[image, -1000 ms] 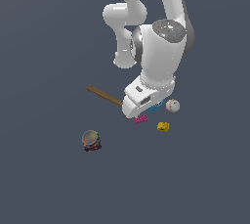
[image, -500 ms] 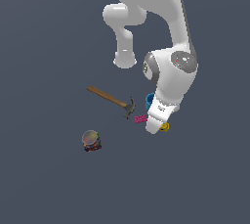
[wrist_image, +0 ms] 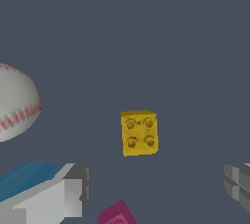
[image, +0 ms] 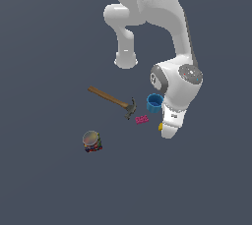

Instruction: Pick up a designated object from a clutter of objects.

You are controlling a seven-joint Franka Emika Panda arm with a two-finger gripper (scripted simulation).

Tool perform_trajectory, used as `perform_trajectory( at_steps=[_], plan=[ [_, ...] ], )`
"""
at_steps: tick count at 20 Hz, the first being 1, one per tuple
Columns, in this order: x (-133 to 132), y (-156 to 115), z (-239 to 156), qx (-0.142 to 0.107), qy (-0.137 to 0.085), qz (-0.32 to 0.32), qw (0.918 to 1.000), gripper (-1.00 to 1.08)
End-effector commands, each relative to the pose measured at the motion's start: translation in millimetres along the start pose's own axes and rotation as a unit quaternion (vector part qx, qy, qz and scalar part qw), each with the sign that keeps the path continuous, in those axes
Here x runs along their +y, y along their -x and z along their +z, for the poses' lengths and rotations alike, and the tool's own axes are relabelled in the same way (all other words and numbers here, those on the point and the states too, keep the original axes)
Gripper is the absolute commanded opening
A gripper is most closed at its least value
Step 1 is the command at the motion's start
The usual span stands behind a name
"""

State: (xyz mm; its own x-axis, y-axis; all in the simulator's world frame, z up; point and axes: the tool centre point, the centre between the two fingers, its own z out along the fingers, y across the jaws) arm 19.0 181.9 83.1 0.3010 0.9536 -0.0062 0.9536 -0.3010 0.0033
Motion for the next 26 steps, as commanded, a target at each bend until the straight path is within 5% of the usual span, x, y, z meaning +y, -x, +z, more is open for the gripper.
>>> perform_trajectory(
  at_steps=[1,25,26],
  plan=[
    [-3.6,-4.9,6.3,0.002,-0.001,-0.019,0.9998,1.00],
    [-7.0,-8.4,61.2,0.003,-0.002,-0.032,0.9995,1.00],
    [-7.0,-8.4,61.2,0.003,-0.002,-0.032,0.9995,-1.00]
  ],
)
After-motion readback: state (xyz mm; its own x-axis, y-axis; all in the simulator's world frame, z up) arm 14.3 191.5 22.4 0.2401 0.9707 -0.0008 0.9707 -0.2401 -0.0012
